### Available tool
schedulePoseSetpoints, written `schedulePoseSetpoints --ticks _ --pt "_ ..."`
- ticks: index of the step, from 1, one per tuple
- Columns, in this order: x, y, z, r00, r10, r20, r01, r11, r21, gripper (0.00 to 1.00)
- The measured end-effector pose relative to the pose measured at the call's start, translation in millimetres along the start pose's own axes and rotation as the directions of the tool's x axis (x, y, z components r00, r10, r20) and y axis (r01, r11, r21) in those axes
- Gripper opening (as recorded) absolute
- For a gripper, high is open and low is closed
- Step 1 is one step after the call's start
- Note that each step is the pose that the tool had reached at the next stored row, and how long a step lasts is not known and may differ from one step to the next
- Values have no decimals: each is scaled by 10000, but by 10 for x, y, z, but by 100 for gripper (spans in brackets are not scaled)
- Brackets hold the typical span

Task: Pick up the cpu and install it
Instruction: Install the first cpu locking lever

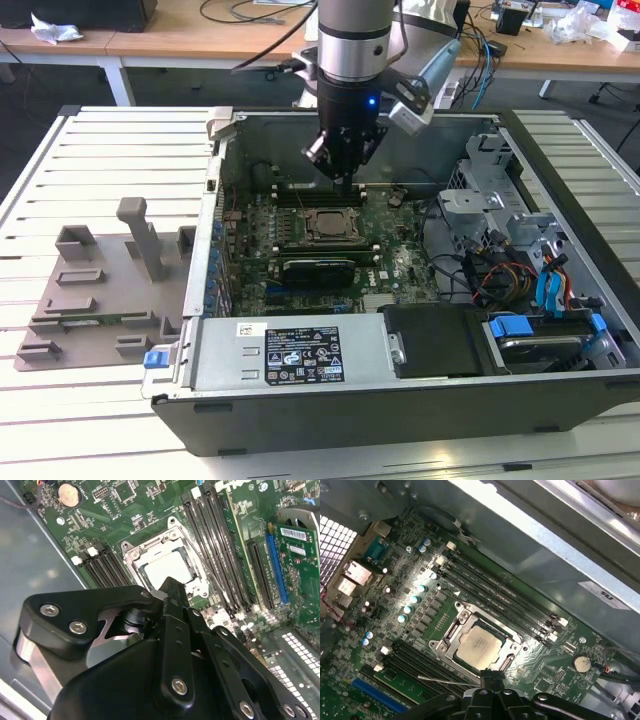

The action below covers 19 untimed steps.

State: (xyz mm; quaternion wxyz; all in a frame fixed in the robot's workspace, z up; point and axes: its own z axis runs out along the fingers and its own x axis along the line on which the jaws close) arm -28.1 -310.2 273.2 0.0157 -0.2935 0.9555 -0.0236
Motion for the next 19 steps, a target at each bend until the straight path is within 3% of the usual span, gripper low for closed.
schedulePoseSetpoints --ticks 4,9,12,13,14,16,19 --pt "0 0 0 9980 -636 35 636 9980 -9 11" --pt "0 0 0 9906 -1365 75 1366 9906 -17 11" --pt "0 0 0 9897 -1427 79 1428 9898 -17 11" --pt "0 -1 0 9916 -1289 64 1289 9917 -8 11" --pt "0 0 0 9961 -878 27 878 9961 12 11" --pt "0 0 0 9996 -276 -25 276 9996 46 11" --pt "0 0 0 9993 352 -84 -351 9993 92 11"
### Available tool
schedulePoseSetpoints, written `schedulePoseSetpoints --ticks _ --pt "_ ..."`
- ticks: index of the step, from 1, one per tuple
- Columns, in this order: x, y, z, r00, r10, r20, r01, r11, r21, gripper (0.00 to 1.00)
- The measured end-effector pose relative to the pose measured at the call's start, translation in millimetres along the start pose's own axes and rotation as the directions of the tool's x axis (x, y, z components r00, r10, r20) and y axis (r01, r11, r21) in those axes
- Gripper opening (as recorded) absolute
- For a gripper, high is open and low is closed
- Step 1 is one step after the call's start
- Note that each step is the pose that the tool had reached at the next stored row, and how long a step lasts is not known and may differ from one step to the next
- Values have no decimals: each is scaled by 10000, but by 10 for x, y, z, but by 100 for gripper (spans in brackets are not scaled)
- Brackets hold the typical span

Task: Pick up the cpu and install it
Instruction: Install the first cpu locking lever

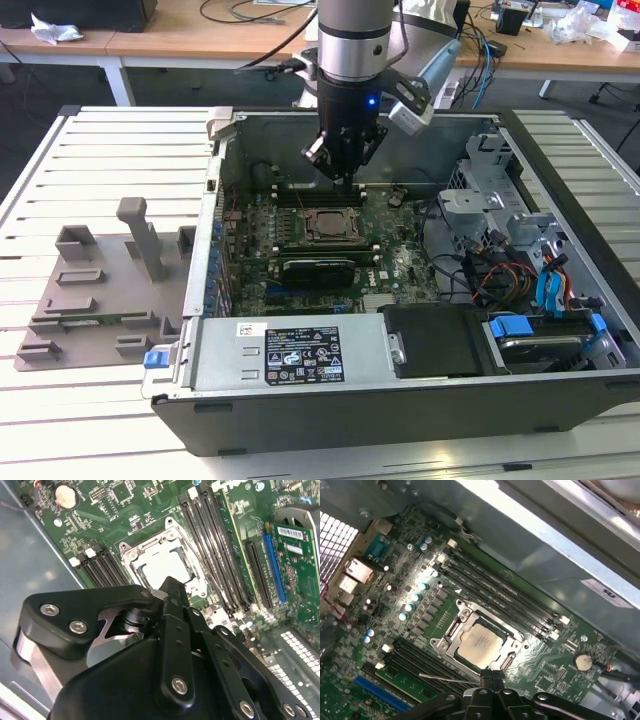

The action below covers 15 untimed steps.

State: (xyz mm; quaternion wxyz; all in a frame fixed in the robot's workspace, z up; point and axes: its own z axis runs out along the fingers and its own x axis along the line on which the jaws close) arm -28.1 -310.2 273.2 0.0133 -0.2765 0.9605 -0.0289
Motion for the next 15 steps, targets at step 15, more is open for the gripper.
schedulePoseSetpoints --ticks 15 --pt "0 0 1 9599 2795 -199 -2793 9601 111 11"
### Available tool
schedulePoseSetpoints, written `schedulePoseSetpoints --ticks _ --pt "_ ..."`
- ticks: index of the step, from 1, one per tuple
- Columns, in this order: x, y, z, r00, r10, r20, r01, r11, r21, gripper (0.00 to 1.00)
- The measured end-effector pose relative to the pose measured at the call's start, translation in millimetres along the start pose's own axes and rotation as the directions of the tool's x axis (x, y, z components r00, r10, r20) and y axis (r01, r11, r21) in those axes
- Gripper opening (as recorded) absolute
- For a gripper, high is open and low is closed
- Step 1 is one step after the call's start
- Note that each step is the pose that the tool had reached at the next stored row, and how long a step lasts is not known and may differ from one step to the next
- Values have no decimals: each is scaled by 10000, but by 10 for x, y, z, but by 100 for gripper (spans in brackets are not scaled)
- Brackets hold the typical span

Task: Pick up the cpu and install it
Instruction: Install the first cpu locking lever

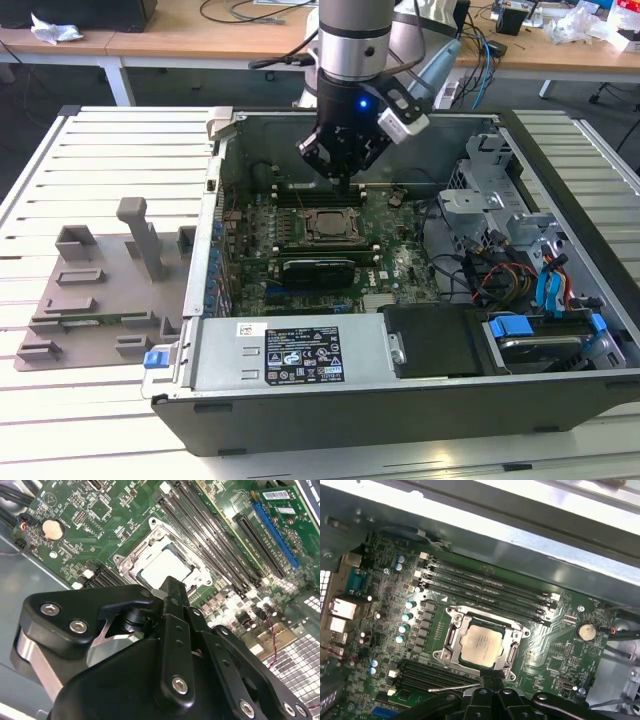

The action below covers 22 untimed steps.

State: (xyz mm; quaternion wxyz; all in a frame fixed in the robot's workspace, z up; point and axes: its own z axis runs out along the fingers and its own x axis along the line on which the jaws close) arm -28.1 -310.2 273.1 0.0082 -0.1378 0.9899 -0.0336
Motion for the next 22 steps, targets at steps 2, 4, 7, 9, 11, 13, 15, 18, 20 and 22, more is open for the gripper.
schedulePoseSetpoints --ticks 2,4,7,9,11,13,15,18,20,22 --pt "0 0 0 9997 243 -18 -243 9997 9 11" --pt "0 0 1 9986 529 -40 -529 9986 21 11" --pt "-1 0 3 9973 706 -217 -706 9975 12 11" --pt "0 0 7 9934 1061 -436 -1063 9943 -41 11" --pt "1 1 9 9886 1435 -457 -1439 9896 -57 11" --pt "1 1 9 9884 1451 -459 -1455 9893 -55 11" --pt "19 6 9 9883 1453 -458 -1457 9893 -55 11" --pt "121 35 6 9883 1453 -459 -1457 9893 -55 11" --pt "169 49 5 9883 1453 -459 -1457 9893 -54 11" --pt "212 61 4 9883 1453 -459 -1457 9893 -54 11"
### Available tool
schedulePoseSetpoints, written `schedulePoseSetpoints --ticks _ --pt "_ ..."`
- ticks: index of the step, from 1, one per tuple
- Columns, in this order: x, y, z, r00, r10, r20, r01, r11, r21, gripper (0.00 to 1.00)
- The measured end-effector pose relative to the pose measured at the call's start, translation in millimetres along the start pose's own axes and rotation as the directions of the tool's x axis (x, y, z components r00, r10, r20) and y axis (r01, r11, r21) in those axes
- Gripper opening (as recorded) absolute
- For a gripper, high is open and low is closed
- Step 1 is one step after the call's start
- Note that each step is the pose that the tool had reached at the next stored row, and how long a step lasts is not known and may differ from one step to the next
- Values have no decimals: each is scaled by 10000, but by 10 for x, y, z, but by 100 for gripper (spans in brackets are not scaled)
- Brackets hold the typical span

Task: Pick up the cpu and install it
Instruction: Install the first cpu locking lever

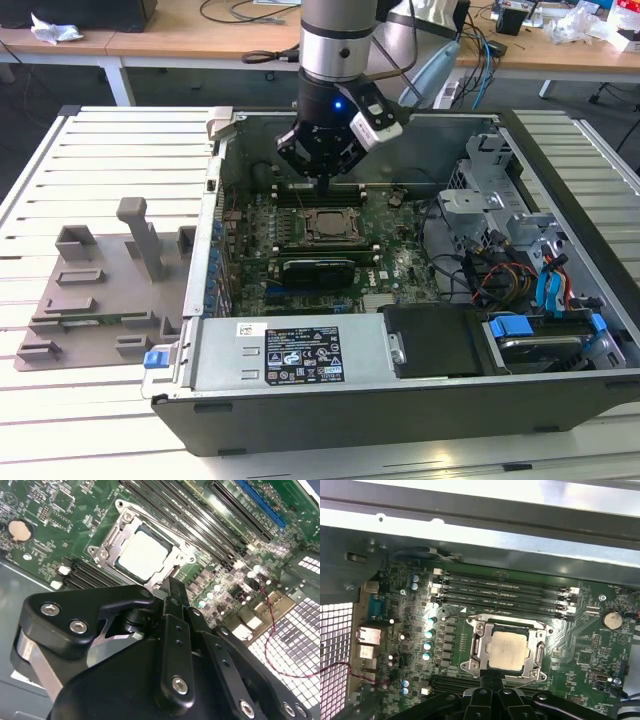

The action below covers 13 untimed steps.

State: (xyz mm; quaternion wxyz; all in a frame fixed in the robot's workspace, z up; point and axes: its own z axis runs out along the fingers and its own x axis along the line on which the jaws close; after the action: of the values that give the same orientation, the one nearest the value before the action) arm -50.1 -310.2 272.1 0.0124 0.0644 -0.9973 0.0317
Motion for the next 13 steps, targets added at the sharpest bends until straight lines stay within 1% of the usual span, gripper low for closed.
schedulePoseSetpoints --ticks 3,5,8,10,12,13 --pt "69 10 2 10000 -1 0 1 10000 0 11" --pt "99 16 3 10000 0 1 0 10000 0 11" --pt "180 33 4 10000 0 0 0 10000 0 11" --pt "202 37 4 10000 1 1 -1 10000 0 11" --pt "248 45 6 10000 1 1 -1 10000 0 11" --pt "260 48 6 10000 0 1 0 10000 1 11"
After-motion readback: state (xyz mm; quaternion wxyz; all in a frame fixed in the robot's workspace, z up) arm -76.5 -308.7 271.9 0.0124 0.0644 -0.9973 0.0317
